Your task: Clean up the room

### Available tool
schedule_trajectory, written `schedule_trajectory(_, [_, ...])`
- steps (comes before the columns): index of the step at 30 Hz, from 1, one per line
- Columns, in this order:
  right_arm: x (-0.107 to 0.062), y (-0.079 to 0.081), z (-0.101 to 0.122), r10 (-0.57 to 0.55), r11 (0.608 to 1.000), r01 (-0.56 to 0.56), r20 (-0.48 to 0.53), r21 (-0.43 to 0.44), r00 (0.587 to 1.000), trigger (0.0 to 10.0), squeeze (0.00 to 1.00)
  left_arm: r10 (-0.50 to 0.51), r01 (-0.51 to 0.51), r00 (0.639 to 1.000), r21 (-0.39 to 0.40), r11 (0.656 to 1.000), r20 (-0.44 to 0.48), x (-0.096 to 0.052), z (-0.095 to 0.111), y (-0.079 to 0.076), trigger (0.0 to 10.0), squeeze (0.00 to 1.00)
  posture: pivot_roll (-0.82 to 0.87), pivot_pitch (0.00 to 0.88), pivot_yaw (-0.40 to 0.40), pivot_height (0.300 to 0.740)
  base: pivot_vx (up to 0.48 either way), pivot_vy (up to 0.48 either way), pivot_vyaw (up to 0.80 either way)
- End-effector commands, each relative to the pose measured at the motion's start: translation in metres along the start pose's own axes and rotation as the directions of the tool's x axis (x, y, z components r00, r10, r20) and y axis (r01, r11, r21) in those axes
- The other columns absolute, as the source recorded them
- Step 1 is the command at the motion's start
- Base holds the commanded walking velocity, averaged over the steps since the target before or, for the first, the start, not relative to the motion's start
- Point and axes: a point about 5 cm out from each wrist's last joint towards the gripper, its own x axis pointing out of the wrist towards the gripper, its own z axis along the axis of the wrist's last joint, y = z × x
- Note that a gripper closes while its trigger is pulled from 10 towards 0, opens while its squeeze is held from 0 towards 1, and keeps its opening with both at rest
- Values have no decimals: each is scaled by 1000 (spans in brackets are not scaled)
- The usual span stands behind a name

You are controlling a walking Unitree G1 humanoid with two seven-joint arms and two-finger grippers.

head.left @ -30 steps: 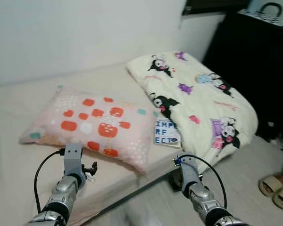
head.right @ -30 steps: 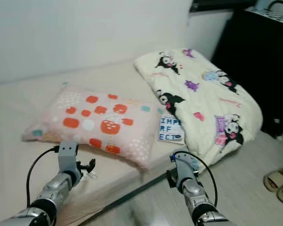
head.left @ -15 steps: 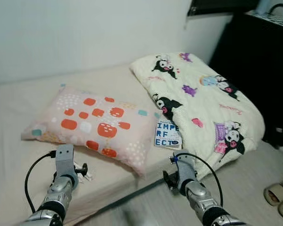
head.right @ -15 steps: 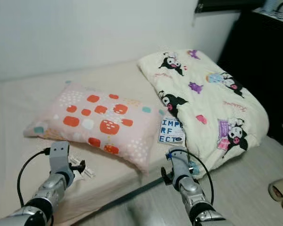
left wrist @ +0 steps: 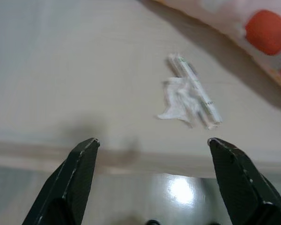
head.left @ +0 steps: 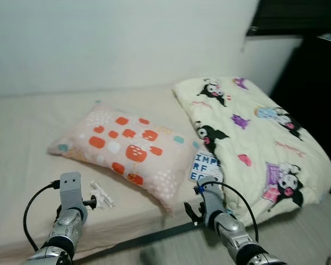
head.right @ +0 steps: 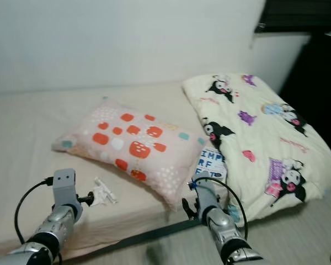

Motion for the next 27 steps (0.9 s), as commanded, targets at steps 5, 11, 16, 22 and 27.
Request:
schedule_trajectory(5, [-1,-3,-2,-18,1000,18,-8,-2,1000,10000,0,29,-28,999,18,999,-31,0,-5,5,10000,0,-136,102,-65,740,0,0,124])
schedule_trajectory(11, [-1,-2,-2,-6,1000,6,-7,5,1000,10000,0,19,-18,999,16,1000,-38,0,-5,4,10000,0,-136,102,-65,740,0,0,0])
schedule_trajectory(16, [-1,1,-2,11,1000,-11,-1,-5,1000,10000,0,8,-6,999,56,998,-45,0,-6,6,10000,0,-136,102,-63,740,160,-239,349])
schedule_trajectory(22, [-1,2,-3,0,1000,0,-2,11,1000,10000,0,35,-34,998,13,999,-58,-1,-10,9,10000,0,-136,99,-63,740,0,-312,0])
schedule_trajectory(27, [-1,2,-3,1,1000,-1,-3,8,1000,10000,0,28,-27,998,17,999,-57,-1,-9,9,10000,0,-136,96,-64,740,0,0,0])
